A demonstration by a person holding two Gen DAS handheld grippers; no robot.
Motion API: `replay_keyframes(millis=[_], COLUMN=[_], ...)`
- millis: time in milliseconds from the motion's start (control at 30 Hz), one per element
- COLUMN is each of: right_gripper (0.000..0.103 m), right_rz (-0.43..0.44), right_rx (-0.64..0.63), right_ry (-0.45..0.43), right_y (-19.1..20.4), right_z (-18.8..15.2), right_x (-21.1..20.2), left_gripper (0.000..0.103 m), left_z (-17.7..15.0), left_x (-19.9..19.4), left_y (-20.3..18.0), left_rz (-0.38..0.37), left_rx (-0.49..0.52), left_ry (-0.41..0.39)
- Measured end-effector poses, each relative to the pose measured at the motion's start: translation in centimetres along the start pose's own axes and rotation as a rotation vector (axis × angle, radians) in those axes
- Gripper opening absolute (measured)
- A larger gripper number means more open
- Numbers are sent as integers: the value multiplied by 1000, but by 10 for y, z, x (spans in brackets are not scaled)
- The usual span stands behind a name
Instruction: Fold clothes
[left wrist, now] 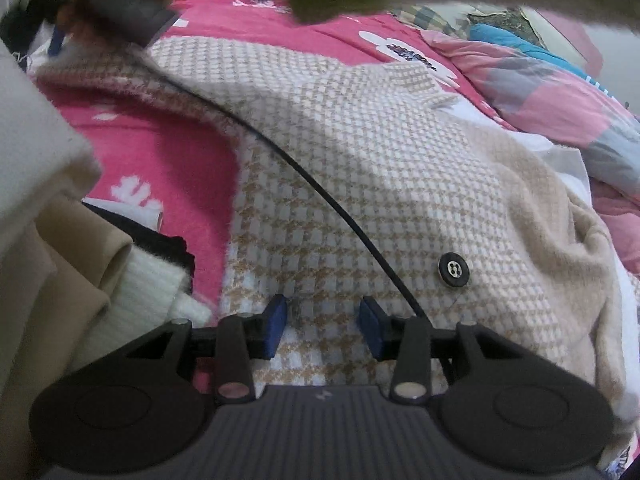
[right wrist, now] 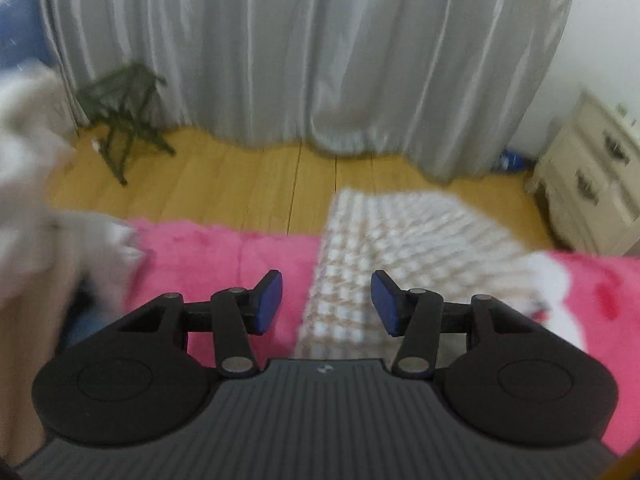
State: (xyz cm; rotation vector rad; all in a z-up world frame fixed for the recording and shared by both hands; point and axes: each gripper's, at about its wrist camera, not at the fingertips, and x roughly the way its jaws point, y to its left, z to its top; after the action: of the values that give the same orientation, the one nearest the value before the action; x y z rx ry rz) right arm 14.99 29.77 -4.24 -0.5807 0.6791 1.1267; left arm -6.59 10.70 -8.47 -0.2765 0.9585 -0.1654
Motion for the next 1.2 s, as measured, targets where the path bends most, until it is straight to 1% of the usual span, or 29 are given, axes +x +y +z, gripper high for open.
replay_keyframes(millis=[67, 100, 167, 200, 233, 300, 333, 400, 433, 500, 533, 567, 667, 733, 767, 800, 833, 900, 933, 967, 1000, 1033, 1100, 1167, 1200], right_gripper=[47, 29, 6, 5, 5, 5, 5, 6, 6, 6, 6, 6, 11, 13, 13, 13, 15, 29, 29, 30, 31, 33, 38, 39, 38], right_rz=[-19, -28, -47, -56, -57, -20, -2, 30, 47, 88, 122, 163, 338, 384, 412, 456, 497, 537, 511, 459, 343, 226, 40, -52, -65], right_rx=[70, 105, 175, 210, 276, 549, 662, 781, 815, 761, 709, 641, 447, 406, 399, 437, 512, 684, 742, 773, 727, 655, 508, 399, 348], right_ry=[-13, -20, -33, -40, -66, -209, -278, -400, -450, -486, -478, -445, -251, -112, -67, -94, -156, -286, -336, -370, -355, -295, -120, 12, 44], right_y=[-8, -13, -21, -25, -34, -74, -90, -108, -113, -103, -90, -74, -22, -1, 6, -1, -17, -58, -81, -103, -119, -126, -137, -136, -128], right_z=[-3, -4, -7, -9, -12, -28, -35, -47, -50, -43, -36, -29, -8, -7, -7, -11, -17, -30, -38, -45, -49, -54, -63, -81, -90], right_x=[-1, -2, -3, -4, -10, -49, -66, -94, -105, -111, -106, -98, -50, -25, -17, -24, -39, -70, -87, -104, -118, -124, -117, -105, -99], left_gripper=[43, 43, 44, 44, 44, 44, 44, 44, 44, 44, 44, 44, 44, 44, 44, 44, 44, 44, 44, 44, 44, 44, 44, 44, 44], left_z=[-1, -1, -1, -1, -1, -1, -1, -1, -2, -2, -2, -2, -2, -1, -1, -2, -2, -2, -3, -2, -2, -2, -1, -2, -1], left_x=[-1, 0, 1, 1, 2, 2, 1, 1, 1, 1, 0, 0, 0, 0, 0, 0, 0, 0, -1, -1, -1, -1, -1, -2, -2], left_y=[0, -1, -2, -3, -3, -3, -3, -3, -3, -2, -2, -2, -3, -3, -3, -3, -3, -3, -2, -2, -1, -1, 0, 1, 1], left_rz=[-2, -3, -6, -7, -8, -11, -11, -12, -12, -13, -13, -12, -11, -11, -12, -13, -13, -14, -16, -16, -17, -18, -19, -17, -15], left_rx=[4, 5, 9, 11, 13, 18, 21, 25, 27, 31, 32, 32, 27, 19, 16, 18, 21, 24, 25, 26, 25, 25, 20, 20, 18], left_ry=[-5, -6, -8, -8, -9, -11, -11, -13, -13, -14, -13, -13, -10, -8, -8, -10, -11, -13, -13, -13, -11, -10, -7, -6, -4])
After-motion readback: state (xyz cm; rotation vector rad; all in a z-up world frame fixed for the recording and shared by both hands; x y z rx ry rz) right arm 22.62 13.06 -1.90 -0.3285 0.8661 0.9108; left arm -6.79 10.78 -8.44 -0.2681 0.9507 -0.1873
